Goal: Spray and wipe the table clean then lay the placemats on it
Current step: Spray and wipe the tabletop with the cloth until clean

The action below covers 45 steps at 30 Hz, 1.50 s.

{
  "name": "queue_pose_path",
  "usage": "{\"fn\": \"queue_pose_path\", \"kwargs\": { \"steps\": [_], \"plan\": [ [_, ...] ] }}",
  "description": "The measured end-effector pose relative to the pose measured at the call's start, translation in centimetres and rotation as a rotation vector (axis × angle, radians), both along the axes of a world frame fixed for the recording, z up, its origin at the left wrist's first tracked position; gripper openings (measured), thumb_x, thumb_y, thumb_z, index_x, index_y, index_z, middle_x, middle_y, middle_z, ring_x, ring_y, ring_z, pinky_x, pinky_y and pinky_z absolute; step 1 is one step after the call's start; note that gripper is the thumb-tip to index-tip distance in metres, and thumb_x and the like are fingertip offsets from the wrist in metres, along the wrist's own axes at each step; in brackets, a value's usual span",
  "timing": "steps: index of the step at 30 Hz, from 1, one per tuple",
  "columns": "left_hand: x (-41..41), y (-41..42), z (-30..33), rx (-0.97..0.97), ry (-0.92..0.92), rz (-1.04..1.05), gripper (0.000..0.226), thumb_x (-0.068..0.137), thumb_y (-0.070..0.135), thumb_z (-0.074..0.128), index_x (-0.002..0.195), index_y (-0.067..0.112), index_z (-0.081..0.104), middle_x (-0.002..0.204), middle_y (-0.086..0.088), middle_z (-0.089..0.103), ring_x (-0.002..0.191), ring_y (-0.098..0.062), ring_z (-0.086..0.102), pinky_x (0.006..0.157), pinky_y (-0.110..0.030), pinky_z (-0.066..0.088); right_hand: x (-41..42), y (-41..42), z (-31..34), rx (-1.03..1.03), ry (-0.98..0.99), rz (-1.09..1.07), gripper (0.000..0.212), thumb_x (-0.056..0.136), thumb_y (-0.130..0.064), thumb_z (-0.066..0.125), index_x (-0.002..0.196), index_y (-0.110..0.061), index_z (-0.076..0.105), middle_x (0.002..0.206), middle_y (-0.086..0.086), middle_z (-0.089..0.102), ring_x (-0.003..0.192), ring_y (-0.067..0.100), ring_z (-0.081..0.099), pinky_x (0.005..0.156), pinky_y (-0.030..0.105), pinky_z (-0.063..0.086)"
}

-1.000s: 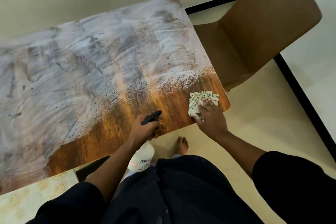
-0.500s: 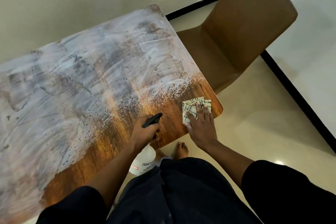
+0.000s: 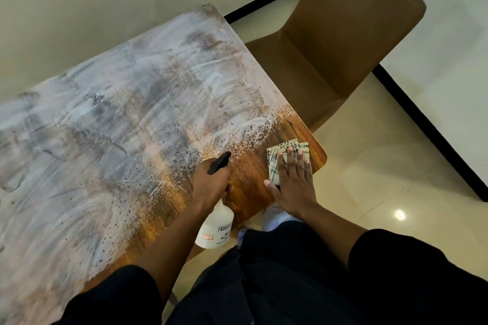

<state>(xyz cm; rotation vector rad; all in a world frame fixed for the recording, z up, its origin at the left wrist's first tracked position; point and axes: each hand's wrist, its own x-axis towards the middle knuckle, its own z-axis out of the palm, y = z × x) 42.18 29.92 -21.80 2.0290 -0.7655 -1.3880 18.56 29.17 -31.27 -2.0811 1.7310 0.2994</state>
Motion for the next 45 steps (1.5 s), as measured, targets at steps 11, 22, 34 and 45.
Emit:
{"fn": "queue_pose_path", "kwargs": {
  "steps": [11,22,34,45],
  "plan": [
    [-1.9,-5.1,0.3,0.062,0.009,0.05,0.01,0.093,0.004,0.062,0.087,0.001,0.07,0.069,-0.016,0.066,0.055,-0.026,0.061,0.053,-0.035,0.045,-1.8,-13.6,-0.2,-0.031,-0.049,0.219,0.07,0.105,-0.059,0.016,0.162,-0.029,-0.011,0.168,0.0,-0.025,0.152,0.026,-0.029,0.124,0.054,-0.009],
    [-2.7,-7.6,1.1,-0.032,-0.017,0.209,0.026,0.094,0.005,0.064,0.088,0.03,0.07,0.074,-0.022,0.068,0.053,-0.023,0.06,0.046,-0.029,0.044,4.2,-19.1,-0.4,-0.063,-0.101,0.362,0.076,0.105,-0.032,0.042,0.162,-0.023,-0.007,0.168,0.003,-0.02,0.152,0.028,-0.028,0.126,0.051,-0.008],
    [-4.0,-7.0,0.5,0.035,-0.012,0.303,0.016,0.089,0.001,0.064,0.083,0.013,0.072,0.067,-0.015,0.064,0.051,-0.024,0.057,0.05,-0.032,0.043,-2.7,-13.0,-1.1,-0.067,-0.157,0.694,0.074,0.1,-0.037,0.044,0.163,-0.022,0.007,0.171,0.001,-0.004,0.157,0.025,-0.012,0.126,0.05,0.0],
    [-4.4,-5.7,1.7,0.004,0.018,0.348,0.021,0.094,0.002,0.06,0.09,0.02,0.07,0.071,-0.015,0.064,0.052,-0.021,0.054,0.048,-0.031,0.04,4.1,-24.4,-0.6,-0.044,-0.132,0.365,0.069,0.105,-0.029,0.04,0.163,-0.027,0.002,0.17,-0.001,-0.015,0.155,0.027,-0.018,0.126,0.053,-0.001]
  ]
}}
